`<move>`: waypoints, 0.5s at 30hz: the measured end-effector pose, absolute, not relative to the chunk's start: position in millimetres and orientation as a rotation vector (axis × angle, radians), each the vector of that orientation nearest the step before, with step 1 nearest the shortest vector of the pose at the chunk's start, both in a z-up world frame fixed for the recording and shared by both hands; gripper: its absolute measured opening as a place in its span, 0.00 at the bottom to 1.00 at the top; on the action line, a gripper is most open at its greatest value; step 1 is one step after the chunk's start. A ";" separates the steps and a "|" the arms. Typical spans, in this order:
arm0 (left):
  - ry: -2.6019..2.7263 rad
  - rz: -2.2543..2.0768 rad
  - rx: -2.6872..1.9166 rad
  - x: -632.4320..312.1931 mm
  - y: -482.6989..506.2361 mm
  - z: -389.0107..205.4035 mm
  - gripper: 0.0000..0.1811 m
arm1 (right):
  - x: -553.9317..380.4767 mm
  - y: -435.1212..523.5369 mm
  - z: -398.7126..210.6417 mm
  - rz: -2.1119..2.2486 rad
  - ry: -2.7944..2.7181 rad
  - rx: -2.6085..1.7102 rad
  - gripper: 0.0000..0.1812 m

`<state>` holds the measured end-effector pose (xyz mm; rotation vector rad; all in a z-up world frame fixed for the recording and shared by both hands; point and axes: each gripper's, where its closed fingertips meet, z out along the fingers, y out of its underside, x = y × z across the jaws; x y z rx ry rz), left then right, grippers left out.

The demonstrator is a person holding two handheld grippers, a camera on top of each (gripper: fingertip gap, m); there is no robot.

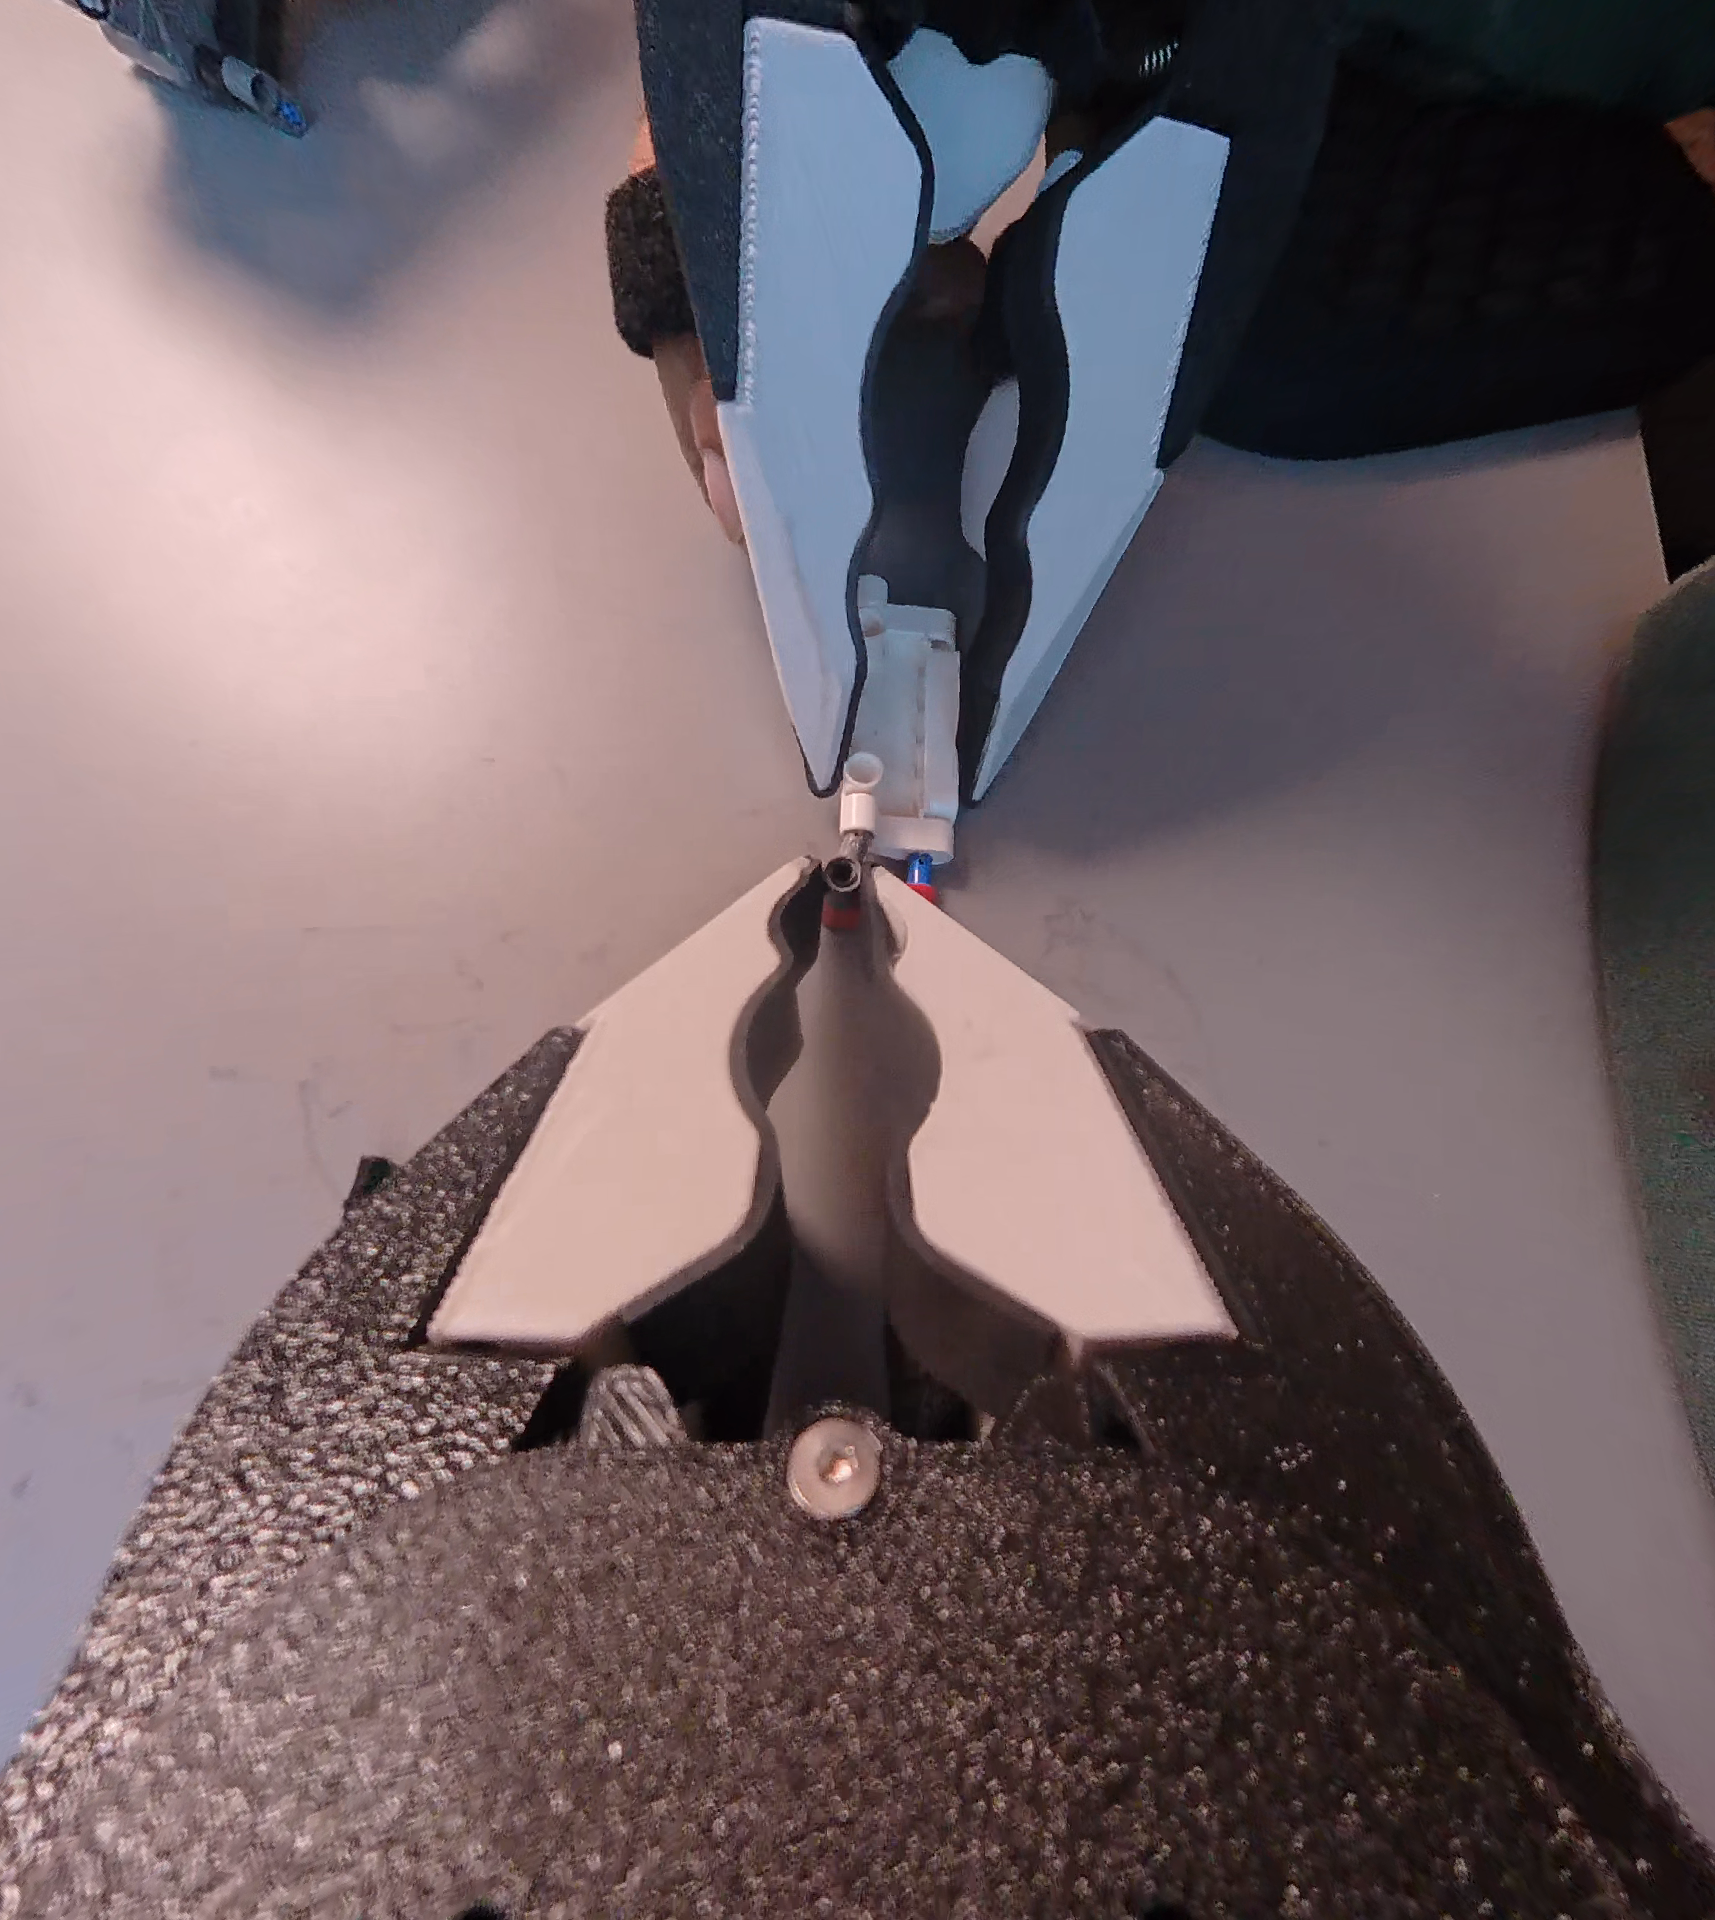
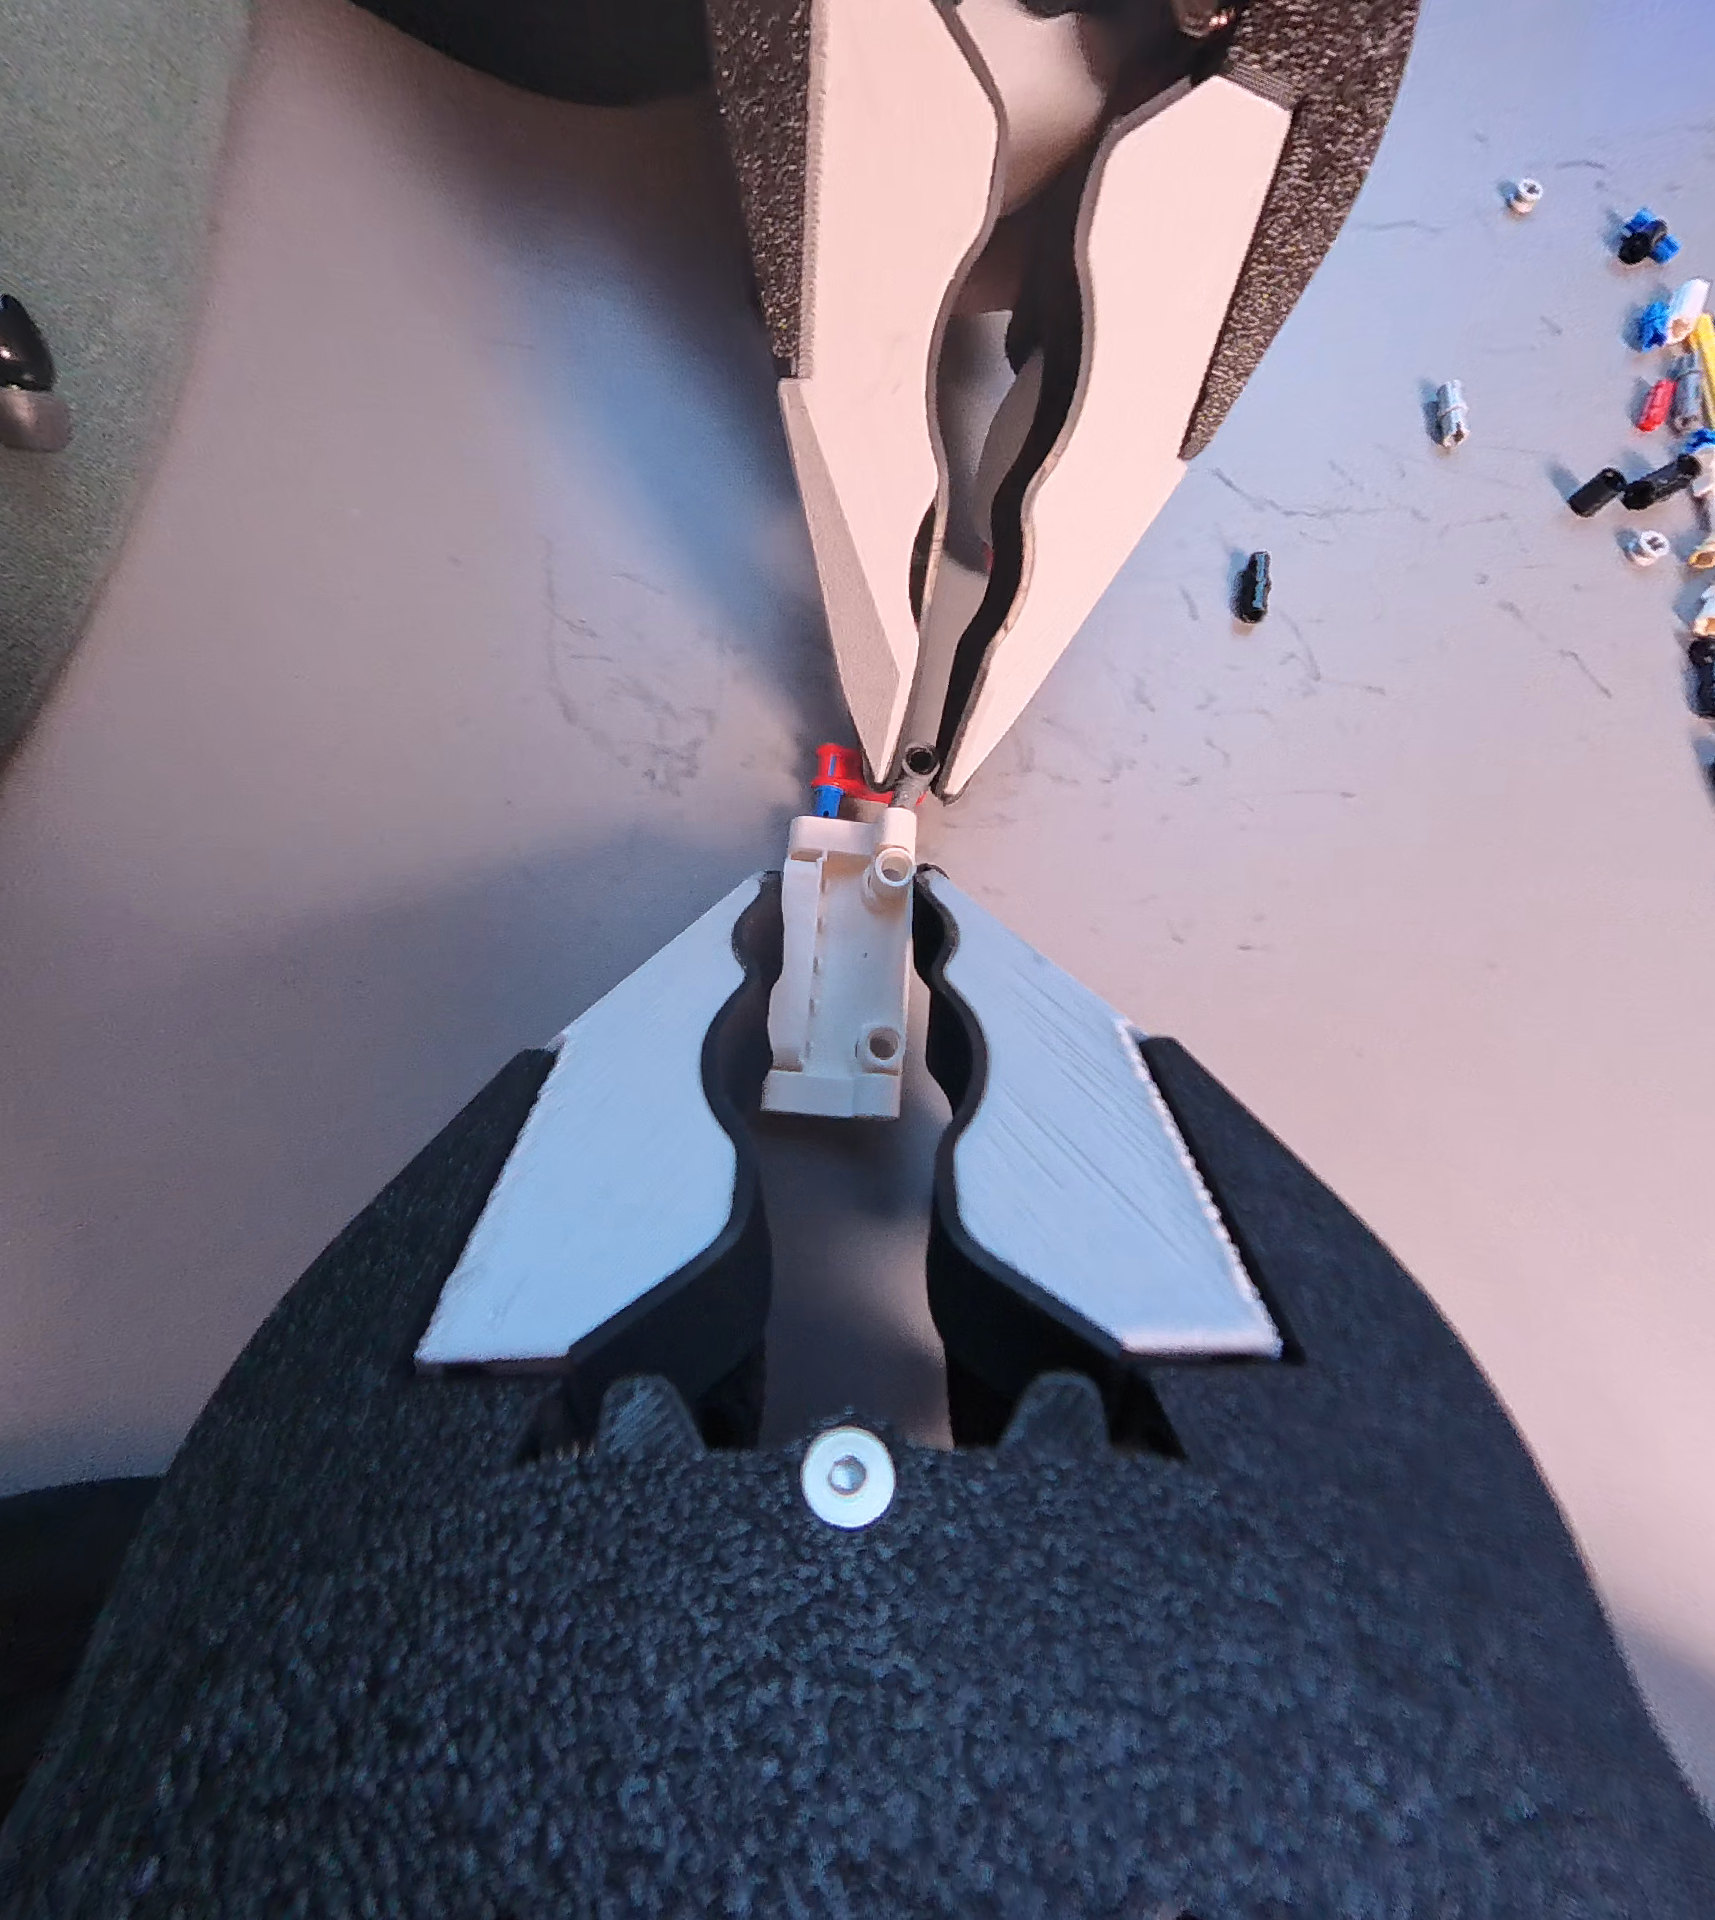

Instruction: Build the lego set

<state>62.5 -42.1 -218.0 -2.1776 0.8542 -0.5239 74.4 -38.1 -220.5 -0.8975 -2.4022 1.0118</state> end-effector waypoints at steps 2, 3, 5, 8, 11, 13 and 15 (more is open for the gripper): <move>0.853 -0.511 -2.175 62.0 -42.7 -218.1 0.03 | 74.0 -37.9 -220.7 1.008 -2.397 -0.907 0.13; 0.849 -0.509 -2.177 62.0 -42.9 -218.2 0.03 | 74.0 -37.7 -220.8 1.006 -2.395 -0.910 0.13; 0.833 -0.506 -2.182 62.2 -43.1 -218.1 0.03 | 73.9 -37.8 -220.8 1.003 -2.391 -0.919 0.13; 0.792 -0.511 -2.197 63.2 -44.2 -218.2 0.03 | 74.5 -38.7 -220.9 1.003 -2.389 -0.925 0.13; 0.696 -0.524 -2.228 63.2 -44.1 -218.1 0.03 | 74.6 -38.8 -220.9 1.003 -2.385 -0.936 0.13; 0.582 -0.544 -2.262 62.3 -44.1 -218.0 0.03 | 74.1 -38.0 -220.8 1.002 -2.379 -0.949 0.13; 0.480 -0.540 -2.280 60.4 -42.7 -217.6 0.03 | 73.0 -36.1 -220.8 0.990 -2.363 -0.965 0.13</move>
